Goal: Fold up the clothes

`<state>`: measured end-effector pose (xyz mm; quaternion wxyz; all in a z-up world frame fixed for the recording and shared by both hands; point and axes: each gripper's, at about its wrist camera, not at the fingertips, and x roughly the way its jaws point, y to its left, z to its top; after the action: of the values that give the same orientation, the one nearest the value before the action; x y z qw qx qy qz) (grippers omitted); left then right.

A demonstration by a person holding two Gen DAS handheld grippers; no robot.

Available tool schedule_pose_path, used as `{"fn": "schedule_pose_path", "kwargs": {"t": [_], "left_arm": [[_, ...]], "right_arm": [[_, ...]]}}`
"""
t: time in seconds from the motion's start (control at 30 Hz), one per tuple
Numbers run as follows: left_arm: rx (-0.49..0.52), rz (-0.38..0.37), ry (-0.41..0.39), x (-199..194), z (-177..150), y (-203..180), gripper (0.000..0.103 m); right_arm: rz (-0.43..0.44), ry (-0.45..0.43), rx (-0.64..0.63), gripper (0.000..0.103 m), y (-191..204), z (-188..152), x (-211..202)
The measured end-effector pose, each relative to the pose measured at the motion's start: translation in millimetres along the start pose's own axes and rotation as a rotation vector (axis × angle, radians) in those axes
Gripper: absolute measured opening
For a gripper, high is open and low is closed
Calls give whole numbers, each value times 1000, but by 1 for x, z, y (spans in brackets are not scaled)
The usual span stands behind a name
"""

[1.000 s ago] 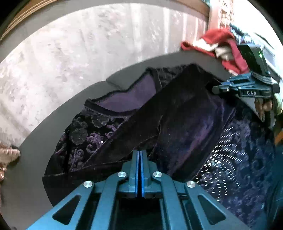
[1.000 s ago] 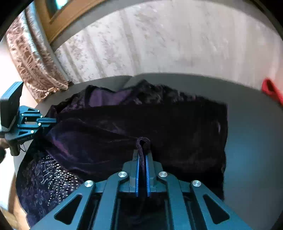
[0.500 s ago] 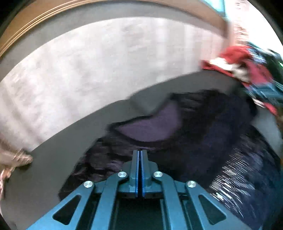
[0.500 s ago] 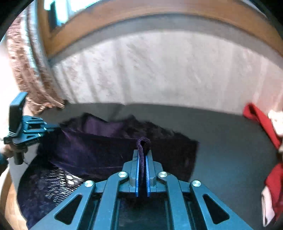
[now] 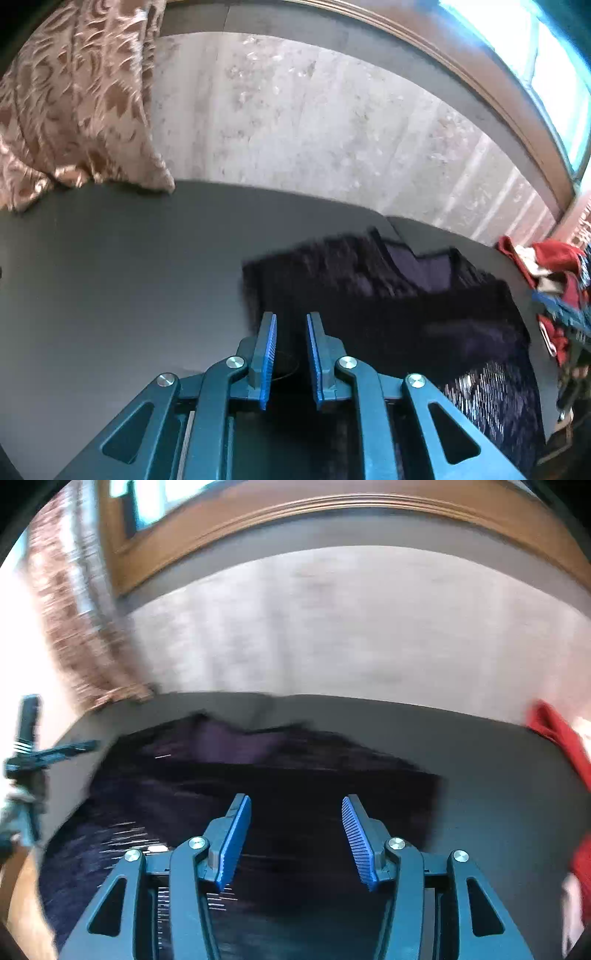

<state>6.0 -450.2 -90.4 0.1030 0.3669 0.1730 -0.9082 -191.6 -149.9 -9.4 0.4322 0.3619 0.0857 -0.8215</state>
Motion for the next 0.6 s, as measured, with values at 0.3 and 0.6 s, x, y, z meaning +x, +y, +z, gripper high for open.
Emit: {"fn": "schedule_pose_path", "kwargs": {"t": [0.3,0.6], "left_arm": [[115,62,-38,-9,-50,-35,21],[28,-51,35,-5,-77,-29,25]], "right_arm": [[297,161,-229,52,117,47,114],[402,322,-311,52,188,72,219]]}}
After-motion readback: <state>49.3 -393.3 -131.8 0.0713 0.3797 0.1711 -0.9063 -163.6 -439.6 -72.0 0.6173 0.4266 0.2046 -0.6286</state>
